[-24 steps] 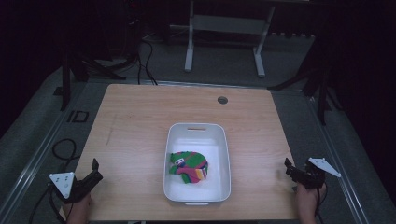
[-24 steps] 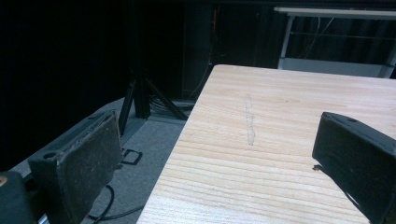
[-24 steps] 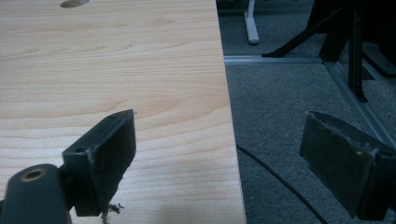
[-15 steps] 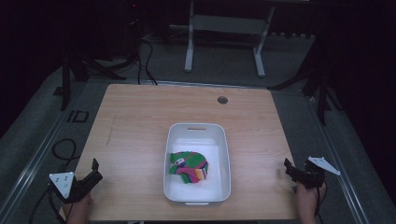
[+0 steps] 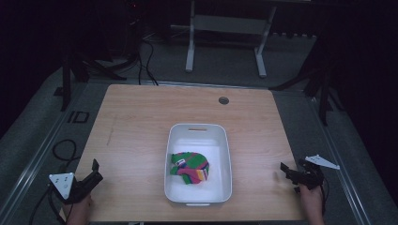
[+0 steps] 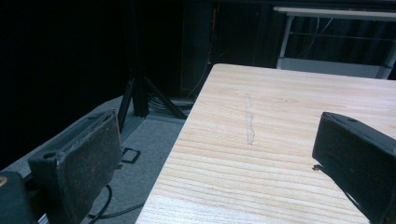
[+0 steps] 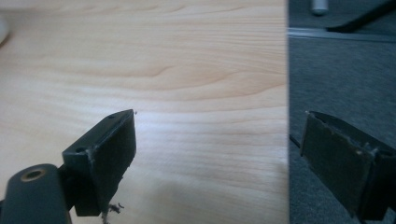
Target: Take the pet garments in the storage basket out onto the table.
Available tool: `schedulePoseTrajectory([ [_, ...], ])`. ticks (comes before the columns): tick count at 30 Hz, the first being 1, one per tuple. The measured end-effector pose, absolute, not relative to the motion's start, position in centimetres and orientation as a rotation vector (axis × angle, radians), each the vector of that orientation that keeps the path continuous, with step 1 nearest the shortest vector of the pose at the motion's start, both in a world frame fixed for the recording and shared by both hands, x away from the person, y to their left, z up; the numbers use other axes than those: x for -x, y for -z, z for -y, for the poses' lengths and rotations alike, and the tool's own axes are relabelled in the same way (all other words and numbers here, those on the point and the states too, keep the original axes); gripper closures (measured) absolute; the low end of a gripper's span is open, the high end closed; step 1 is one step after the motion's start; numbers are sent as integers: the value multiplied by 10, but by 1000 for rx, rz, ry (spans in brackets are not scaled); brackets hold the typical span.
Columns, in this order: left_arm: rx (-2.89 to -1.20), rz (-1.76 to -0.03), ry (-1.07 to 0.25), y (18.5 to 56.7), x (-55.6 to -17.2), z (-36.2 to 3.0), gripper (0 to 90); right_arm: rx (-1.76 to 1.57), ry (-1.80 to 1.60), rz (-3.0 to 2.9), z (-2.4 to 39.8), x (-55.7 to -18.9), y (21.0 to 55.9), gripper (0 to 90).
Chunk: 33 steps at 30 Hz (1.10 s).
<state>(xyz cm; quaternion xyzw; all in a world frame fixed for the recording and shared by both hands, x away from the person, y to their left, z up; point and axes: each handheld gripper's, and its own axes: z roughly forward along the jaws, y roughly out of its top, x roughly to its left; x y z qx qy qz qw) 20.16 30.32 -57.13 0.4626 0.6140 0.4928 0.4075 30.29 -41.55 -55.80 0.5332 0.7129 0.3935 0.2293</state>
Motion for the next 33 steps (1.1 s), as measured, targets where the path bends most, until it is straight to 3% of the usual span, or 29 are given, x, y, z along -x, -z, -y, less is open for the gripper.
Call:
schedulePoseTrajectory([
  [16,-1164,-1550,-1239,571,-202,-303,19,-1186,-1203,-2490,391,-309,549,125],
  [33,-1165,-1544,-1234,571,-202,-304,19,-741,-1246,-2792,321,-317,492,130],
])
